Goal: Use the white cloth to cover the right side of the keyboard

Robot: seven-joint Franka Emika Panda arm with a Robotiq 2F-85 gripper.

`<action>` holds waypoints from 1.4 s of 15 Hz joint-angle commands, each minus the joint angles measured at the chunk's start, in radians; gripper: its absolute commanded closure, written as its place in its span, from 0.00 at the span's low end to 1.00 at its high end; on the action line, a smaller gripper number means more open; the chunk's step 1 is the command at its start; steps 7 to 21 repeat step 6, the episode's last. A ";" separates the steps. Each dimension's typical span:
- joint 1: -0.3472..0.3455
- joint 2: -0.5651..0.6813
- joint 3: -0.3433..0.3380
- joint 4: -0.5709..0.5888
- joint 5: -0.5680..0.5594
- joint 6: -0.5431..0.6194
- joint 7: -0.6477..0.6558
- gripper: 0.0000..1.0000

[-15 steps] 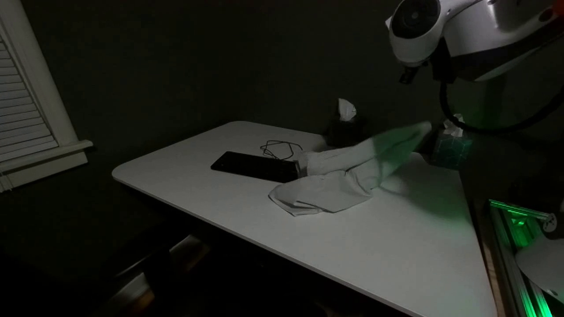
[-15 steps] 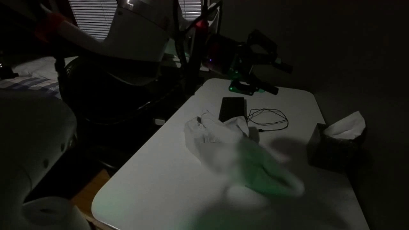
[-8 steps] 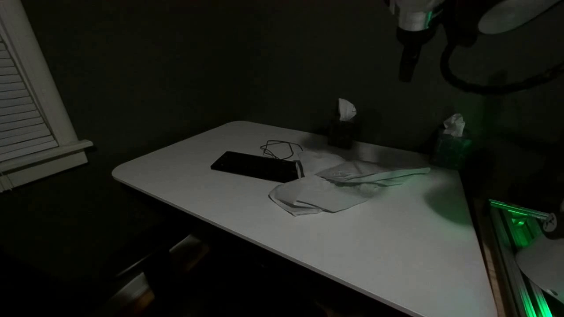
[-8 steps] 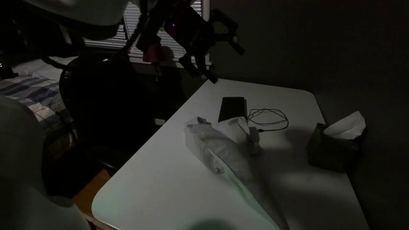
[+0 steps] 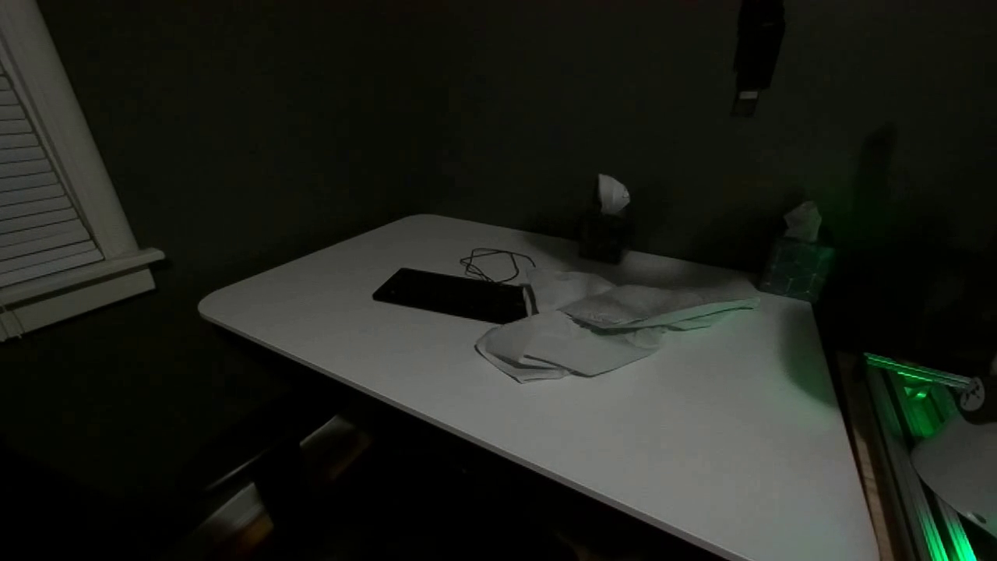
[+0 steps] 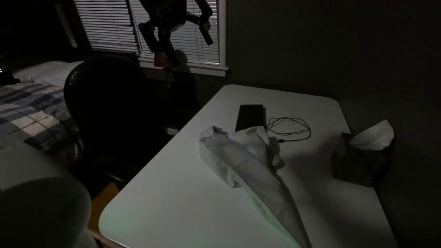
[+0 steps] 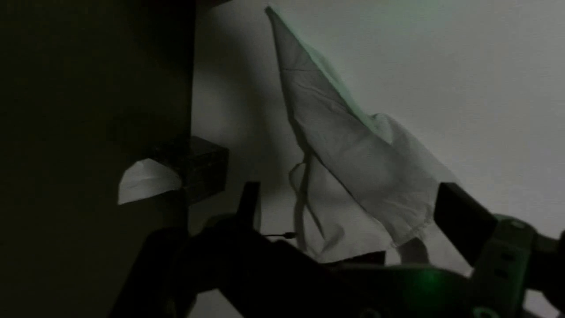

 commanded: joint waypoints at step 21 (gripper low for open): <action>0.093 0.003 -0.114 0.064 0.131 -0.069 -0.045 0.00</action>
